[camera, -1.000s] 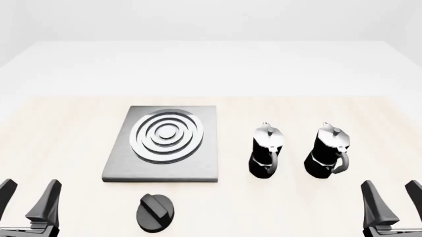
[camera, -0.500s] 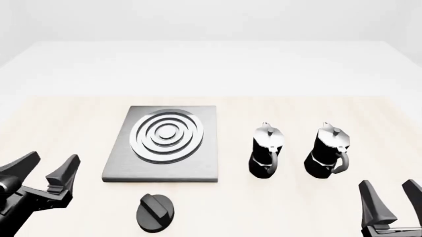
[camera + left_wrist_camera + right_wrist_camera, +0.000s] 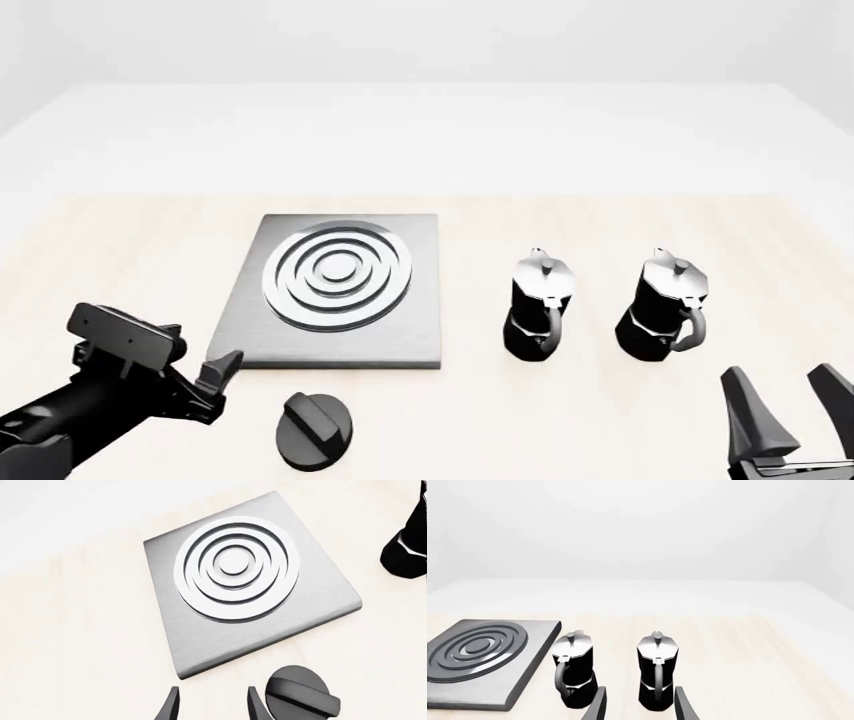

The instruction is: Turn off the stove.

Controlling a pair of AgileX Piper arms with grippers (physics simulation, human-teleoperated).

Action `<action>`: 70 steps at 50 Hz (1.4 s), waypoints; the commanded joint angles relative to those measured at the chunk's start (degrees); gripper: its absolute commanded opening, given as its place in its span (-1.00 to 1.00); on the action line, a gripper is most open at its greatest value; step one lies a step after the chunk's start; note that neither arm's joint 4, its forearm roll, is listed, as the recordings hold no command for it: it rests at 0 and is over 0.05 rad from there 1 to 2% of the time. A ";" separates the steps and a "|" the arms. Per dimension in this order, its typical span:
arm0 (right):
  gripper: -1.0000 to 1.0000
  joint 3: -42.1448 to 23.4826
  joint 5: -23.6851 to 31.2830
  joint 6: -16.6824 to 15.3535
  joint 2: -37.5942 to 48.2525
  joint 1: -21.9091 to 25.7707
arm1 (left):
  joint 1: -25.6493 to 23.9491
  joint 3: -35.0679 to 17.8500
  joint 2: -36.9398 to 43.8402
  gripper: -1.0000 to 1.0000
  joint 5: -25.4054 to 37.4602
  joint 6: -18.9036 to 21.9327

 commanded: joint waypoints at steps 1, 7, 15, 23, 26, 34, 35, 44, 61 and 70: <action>1.00 0.01 0.01 0.04 0.04 0.27 | -3.20 0.88 10.28 1.00 -2.69 2.66; 1.00 0.01 0.30 -0.06 -0.22 0.26 | -4.52 0.65 11.09 1.00 -2.82 2.10; 1.00 0.02 0.72 -0.40 -0.53 0.29 | -6.40 1.79 15.97 1.00 -4.70 -1.56; 1.00 0.01 0.74 -0.59 -0.56 0.20 | -8.99 2.25 18.55 1.00 -6.29 -4.08; 1.00 0.02 0.73 -0.67 -0.53 0.16 | -8.79 2.11 19.48 1.00 -6.94 -4.23; 1.00 0.01 0.59 -0.81 -0.42 0.28 | -6.97 2.21 23.05 1.00 -9.80 -2.30; 1.00 0.01 0.57 -0.80 -0.39 0.29 | -7.02 2.18 22.93 1.00 -9.72 -2.40; 1.00 0.00 0.59 -0.80 -0.46 0.34 | -6.85 0.92 23.21 1.00 -9.37 -1.35; 1.00 -0.01 0.70 -0.76 -0.63 0.17 | -10.00 -2.45 25.51 1.00 -9.52 -1.52; 1.00 0.00 0.82 -0.88 -0.75 0.18 | -9.68 -4.44 25.49 1.00 -8.12 1.00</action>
